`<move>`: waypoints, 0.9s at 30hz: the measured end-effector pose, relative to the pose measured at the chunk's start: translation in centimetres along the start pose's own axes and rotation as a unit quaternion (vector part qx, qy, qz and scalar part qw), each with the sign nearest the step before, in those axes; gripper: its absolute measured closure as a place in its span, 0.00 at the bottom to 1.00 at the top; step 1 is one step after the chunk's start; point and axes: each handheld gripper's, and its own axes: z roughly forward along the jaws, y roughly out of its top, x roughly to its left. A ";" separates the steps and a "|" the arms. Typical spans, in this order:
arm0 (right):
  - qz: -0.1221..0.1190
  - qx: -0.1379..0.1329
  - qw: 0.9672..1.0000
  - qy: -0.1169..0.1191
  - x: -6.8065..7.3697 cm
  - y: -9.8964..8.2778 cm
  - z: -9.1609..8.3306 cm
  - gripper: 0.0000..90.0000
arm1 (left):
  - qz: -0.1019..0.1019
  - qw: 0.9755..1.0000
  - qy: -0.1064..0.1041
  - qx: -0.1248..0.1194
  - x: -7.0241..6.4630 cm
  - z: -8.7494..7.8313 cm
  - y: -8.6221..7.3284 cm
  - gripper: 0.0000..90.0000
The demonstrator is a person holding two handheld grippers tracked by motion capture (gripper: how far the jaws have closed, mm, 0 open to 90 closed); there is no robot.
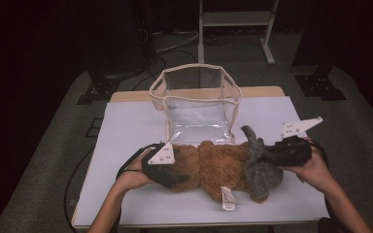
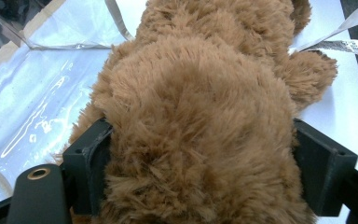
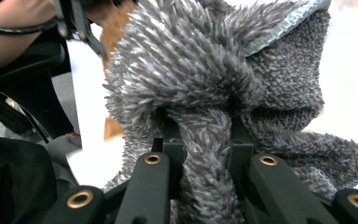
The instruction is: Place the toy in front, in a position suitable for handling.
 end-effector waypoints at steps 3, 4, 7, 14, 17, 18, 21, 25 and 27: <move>-0.034 0.017 0.999 0.007 0.6 3.0 1.8 0.83 | 0.000 1.000 0.004 -0.001 -0.2 0.0 0.0 0.20; -0.041 0.023 0.999 0.008 0.7 3.8 2.7 0.83 | 0.000 1.000 0.004 -0.002 -0.3 0.0 0.0 0.20; -0.050 0.044 0.998 0.014 0.5 4.8 5.2 0.83 | 0.001 1.000 0.007 -0.004 -0.4 0.0 -0.3 0.20; -0.024 0.043 0.998 0.024 -0.2 1.5 6.9 0.83 | -0.009 1.000 0.000 -0.024 0.0 -0.6 -0.4 0.12; -0.011 0.030 0.999 0.027 -0.2 0.2 5.9 0.82 | -0.013 1.000 0.004 -0.028 0.2 -1.1 -0.5 0.12; -0.012 0.029 0.999 0.026 -0.2 0.0 5.7 0.82 | -0.018 0.999 0.003 -0.027 0.2 -1.1 -0.5 0.12; -0.022 0.037 0.999 0.012 0.4 0.2 5.1 0.82 | -0.026 0.999 0.000 -0.021 0.3 -0.8 -0.8 0.15; -0.052 0.044 0.998 0.001 1.5 2.7 4.7 0.81 | -0.027 0.999 0.000 -0.023 0.1 -0.2 -1.0 0.17; -0.068 0.046 0.997 0.007 2.1 4.1 5.3 0.81 | -0.025 0.999 0.000 -0.022 0.0 -0.1 -0.9 0.17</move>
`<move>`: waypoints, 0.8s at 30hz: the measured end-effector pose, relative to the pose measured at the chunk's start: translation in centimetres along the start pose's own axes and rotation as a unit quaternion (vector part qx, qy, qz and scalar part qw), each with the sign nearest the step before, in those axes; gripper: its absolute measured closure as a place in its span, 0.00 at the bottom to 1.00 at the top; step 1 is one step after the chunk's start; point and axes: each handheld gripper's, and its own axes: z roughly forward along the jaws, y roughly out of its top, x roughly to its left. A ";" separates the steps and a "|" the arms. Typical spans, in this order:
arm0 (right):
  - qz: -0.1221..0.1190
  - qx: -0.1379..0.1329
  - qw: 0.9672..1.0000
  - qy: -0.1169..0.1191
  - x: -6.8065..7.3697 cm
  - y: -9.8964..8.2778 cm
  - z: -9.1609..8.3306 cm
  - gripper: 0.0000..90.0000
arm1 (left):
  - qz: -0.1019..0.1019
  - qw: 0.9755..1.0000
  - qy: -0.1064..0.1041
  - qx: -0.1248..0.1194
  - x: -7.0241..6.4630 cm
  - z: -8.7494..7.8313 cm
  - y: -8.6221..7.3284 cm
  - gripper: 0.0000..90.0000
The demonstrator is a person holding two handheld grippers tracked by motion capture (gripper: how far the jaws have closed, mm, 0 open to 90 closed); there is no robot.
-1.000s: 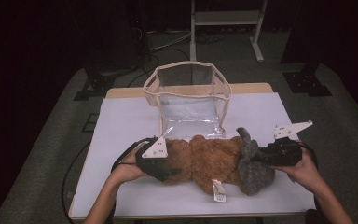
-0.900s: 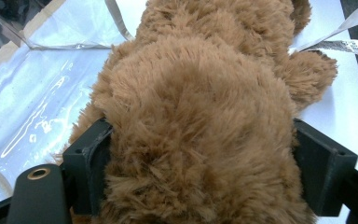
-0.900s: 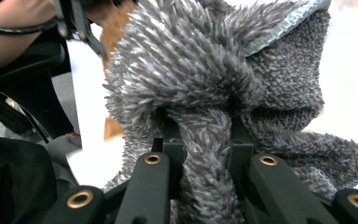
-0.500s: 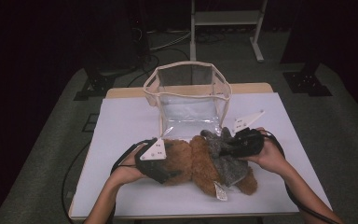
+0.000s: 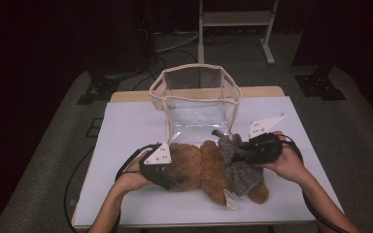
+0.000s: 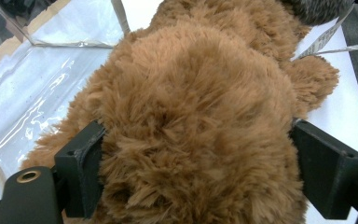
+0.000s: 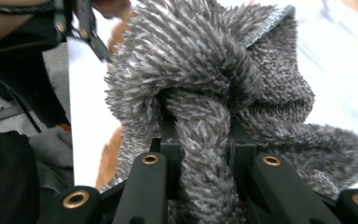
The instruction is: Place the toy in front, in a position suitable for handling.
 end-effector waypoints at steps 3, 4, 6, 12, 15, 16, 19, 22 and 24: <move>-0.025 0.017 1.000 0.008 0.4 2.0 2.1 0.81 | 0.000 1.000 0.002 0.000 -0.1 0.0 0.0 0.17; -0.028 0.023 0.999 0.016 0.5 2.4 3.1 0.81 | 0.000 1.000 0.002 0.000 -0.1 -0.1 -0.1 0.17; -0.041 0.046 0.998 0.017 0.7 2.6 5.2 0.79 | 0.001 1.000 0.003 0.005 -0.1 -0.2 -0.3 0.16; -0.032 0.035 0.999 0.001 0.7 1.4 4.2 0.81 | -0.015 1.000 0.003 -0.011 0.5 -1.0 -0.8 0.11; -0.021 0.035 0.999 -0.010 0.3 0.5 2.9 0.81 | -0.024 1.000 0.001 -0.010 0.6 -1.1 -0.9 0.10; -0.018 0.035 0.999 -0.012 0.2 0.3 2.6 0.81 | -0.024 1.000 -0.001 -0.010 0.7 -1.1 -1.0 0.11; -0.015 0.037 0.999 -0.016 0.2 0.2 2.3 0.80 | -0.021 1.000 -0.011 -0.018 0.6 -1.0 -1.3 0.18; -0.024 0.038 0.999 -0.017 0.5 1.0 2.8 0.76 | -0.022 1.000 -0.009 -0.015 0.5 -0.8 -1.2 0.19; -0.031 0.039 0.999 -0.016 0.6 1.4 3.0 0.71 | -0.024 1.000 -0.007 -0.014 0.5 -0.9 -1.2 0.18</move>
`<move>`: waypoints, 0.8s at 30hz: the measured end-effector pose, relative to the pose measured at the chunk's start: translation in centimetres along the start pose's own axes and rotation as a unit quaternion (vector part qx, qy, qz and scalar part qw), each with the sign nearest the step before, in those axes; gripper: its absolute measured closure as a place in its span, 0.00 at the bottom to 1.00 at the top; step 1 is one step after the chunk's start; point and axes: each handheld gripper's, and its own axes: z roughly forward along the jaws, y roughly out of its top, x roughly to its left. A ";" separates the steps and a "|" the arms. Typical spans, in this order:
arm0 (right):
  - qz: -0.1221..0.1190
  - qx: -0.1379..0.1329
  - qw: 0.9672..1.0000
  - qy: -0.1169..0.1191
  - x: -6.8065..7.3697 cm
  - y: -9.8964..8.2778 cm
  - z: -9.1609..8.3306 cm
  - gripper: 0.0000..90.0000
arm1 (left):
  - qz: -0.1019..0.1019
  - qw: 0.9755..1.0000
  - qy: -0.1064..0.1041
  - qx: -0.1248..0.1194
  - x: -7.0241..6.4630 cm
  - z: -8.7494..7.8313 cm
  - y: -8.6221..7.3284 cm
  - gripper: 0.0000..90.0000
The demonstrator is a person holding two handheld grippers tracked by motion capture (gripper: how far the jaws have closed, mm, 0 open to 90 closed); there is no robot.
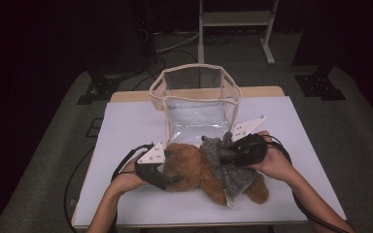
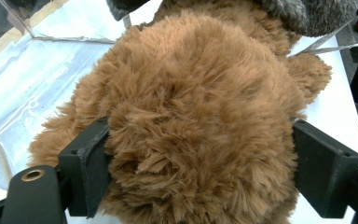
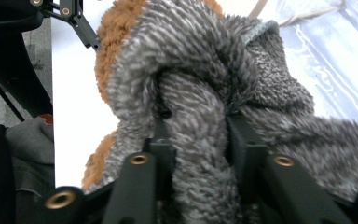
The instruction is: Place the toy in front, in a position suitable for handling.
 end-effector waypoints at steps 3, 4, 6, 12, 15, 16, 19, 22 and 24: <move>0.002 -0.005 1.000 0.008 0.1 0.2 0.1 0.64 | 0.002 1.000 0.001 0.002 0.1 -0.2 -0.1 0.16; 0.000 -0.007 1.000 0.007 0.1 0.2 0.0 0.61 | 0.001 1.000 0.001 0.002 0.1 -0.2 -0.1 0.15; 0.001 -0.012 1.000 0.004 0.1 0.1 -0.4 0.56 | 0.002 1.000 0.001 0.005 0.2 -0.3 -0.1 0.13; -0.006 -0.036 0.999 -0.009 0.3 0.7 -1.5 0.50 | 0.008 1.000 0.006 0.006 0.2 -0.8 0.1 0.13; -0.014 -0.044 0.999 -0.008 0.6 1.2 -1.3 0.50 | 0.006 1.000 0.008 -0.003 0.3 -1.2 -0.1 0.13; -0.017 -0.042 0.999 -0.008 0.7 1.4 -1.0 0.51 | 0.005 1.000 0.007 -0.004 0.4 -1.2 -0.2 0.12; -0.021 -0.036 0.999 -0.010 0.8 1.8 0.3 0.59 | 0.000 1.000 0.005 -0.002 0.4 -1.0 -0.5 0.11; -0.017 -0.025 1.000 -0.005 0.7 1.9 2.2 0.69 | -0.006 1.000 -0.002 0.006 0.5 -0.6 -0.9 0.10; -0.022 -0.019 1.000 -0.007 0.9 1.7 3.0 0.71 | -0.009 1.000 -0.003 0.007 0.5 -0.4 -1.2 0.10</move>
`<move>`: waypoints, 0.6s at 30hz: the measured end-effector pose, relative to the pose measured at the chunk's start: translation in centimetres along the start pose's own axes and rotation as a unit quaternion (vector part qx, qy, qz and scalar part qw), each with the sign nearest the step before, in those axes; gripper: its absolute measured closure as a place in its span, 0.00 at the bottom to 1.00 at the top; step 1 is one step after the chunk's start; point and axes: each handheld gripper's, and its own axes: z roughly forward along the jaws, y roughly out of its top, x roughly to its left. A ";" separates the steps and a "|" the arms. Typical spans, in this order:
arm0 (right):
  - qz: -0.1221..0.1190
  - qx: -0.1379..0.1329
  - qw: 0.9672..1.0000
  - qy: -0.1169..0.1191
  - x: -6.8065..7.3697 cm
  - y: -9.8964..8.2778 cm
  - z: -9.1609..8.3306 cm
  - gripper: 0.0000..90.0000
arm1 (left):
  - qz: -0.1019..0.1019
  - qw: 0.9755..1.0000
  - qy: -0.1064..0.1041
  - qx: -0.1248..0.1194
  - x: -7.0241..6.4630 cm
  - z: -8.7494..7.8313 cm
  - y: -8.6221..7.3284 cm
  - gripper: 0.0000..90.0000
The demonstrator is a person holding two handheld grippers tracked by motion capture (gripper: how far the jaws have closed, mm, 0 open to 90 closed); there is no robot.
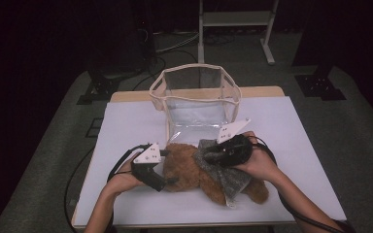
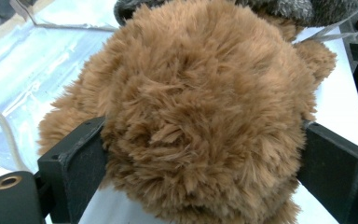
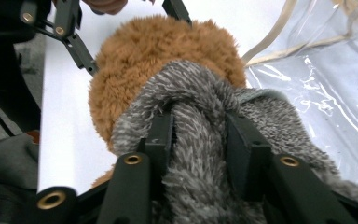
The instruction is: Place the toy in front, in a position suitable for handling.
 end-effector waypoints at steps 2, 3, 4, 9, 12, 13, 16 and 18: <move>0.000 -0.004 1.000 -0.001 0.1 -0.3 0.2 0.73 | 0.000 1.000 -0.001 -0.002 0.0 0.2 -0.2 0.08; 0.004 -0.009 1.000 0.000 0.1 -0.5 0.1 0.74 | 0.000 1.000 -0.001 -0.007 0.0 0.2 -0.2 0.08; 0.006 -0.014 1.000 -0.002 0.1 -0.8 0.1 0.75 | 0.000 1.000 -0.001 -0.010 0.0 0.3 -0.2 0.08; 0.025 -0.039 0.999 0.002 0.2 -2.0 -0.4 0.80 | 0.001 1.000 -0.014 -0.019 0.0 0.3 -0.4 0.18; 0.028 -0.048 0.998 0.002 0.3 -2.6 -0.9 0.82 | 0.002 1.000 -0.014 -0.023 -0.2 0.4 -0.2 0.24; 0.029 -0.052 0.998 0.000 0.3 -2.7 -1.1 0.82 | 0.003 1.000 -0.014 -0.023 -0.3 0.5 -0.1 0.25; 0.030 -0.046 0.998 -0.003 -0.1 -3.1 -2.0 0.83 | 0.002 1.000 -0.012 -0.023 -0.4 0.6 0.1 0.25; 0.034 -0.042 0.998 -0.017 -0.3 -3.3 -2.8 0.83 | 0.000 1.000 -0.010 -0.023 -0.5 0.9 0.3 0.25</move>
